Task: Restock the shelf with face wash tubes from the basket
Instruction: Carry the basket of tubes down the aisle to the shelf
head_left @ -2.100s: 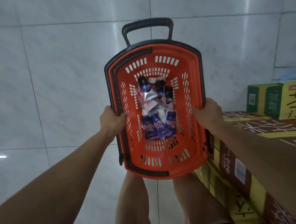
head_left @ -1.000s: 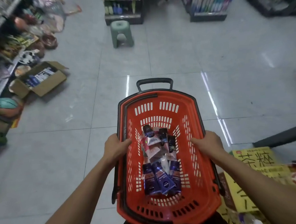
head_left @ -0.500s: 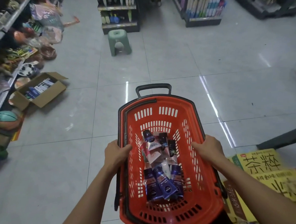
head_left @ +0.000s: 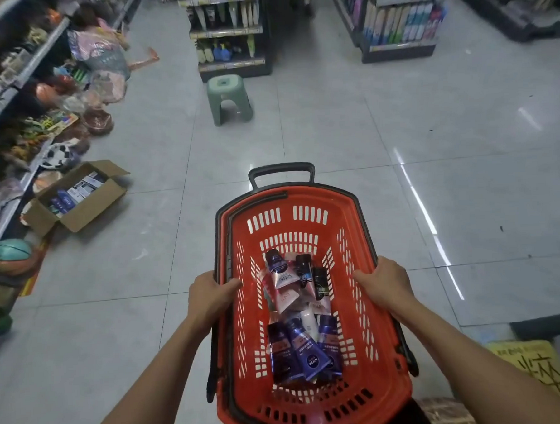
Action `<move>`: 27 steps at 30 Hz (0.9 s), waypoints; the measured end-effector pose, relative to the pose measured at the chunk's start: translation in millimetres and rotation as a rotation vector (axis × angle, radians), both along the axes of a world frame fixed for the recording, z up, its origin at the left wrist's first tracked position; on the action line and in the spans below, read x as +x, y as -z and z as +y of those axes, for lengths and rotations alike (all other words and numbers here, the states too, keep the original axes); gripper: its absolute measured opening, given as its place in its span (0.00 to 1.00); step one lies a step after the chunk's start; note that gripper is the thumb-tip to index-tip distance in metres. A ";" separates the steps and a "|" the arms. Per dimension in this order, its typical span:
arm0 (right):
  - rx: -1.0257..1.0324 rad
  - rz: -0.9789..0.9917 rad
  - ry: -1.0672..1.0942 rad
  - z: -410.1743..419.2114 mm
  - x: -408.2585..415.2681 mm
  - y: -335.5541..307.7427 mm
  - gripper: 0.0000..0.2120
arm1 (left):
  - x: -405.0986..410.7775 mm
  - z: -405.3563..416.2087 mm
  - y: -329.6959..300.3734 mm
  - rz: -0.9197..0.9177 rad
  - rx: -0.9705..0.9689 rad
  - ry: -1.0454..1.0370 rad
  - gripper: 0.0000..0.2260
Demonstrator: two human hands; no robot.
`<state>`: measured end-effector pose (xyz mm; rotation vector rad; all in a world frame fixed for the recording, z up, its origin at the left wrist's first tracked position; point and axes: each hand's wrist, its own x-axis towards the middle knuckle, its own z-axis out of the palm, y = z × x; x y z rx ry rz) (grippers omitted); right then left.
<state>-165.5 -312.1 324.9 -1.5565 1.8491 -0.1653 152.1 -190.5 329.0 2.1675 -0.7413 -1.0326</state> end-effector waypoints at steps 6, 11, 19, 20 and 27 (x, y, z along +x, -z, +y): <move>0.007 -0.030 -0.023 -85.0 -3.5 -5.9 0.25 | -11.8 -77.5 -8.8 -0.016 -0.068 -0.046 0.17; 0.002 -0.029 -0.032 -146.7 8.8 -5.4 0.26 | 1.2 -136.5 -5.2 -0.035 -0.063 -0.073 0.19; 0.000 -0.020 -0.031 -234.6 70.1 4.8 0.26 | 65.3 -231.6 13.1 -0.099 0.008 -0.043 0.22; 0.000 -0.019 -0.027 -246.6 81.9 5.0 0.26 | 77.0 -245.6 14.1 -0.095 0.011 -0.038 0.22; -0.008 -0.013 0.033 -332.6 171.9 -11.1 0.24 | 173.5 -344.1 8.5 -0.074 -0.010 -0.022 0.22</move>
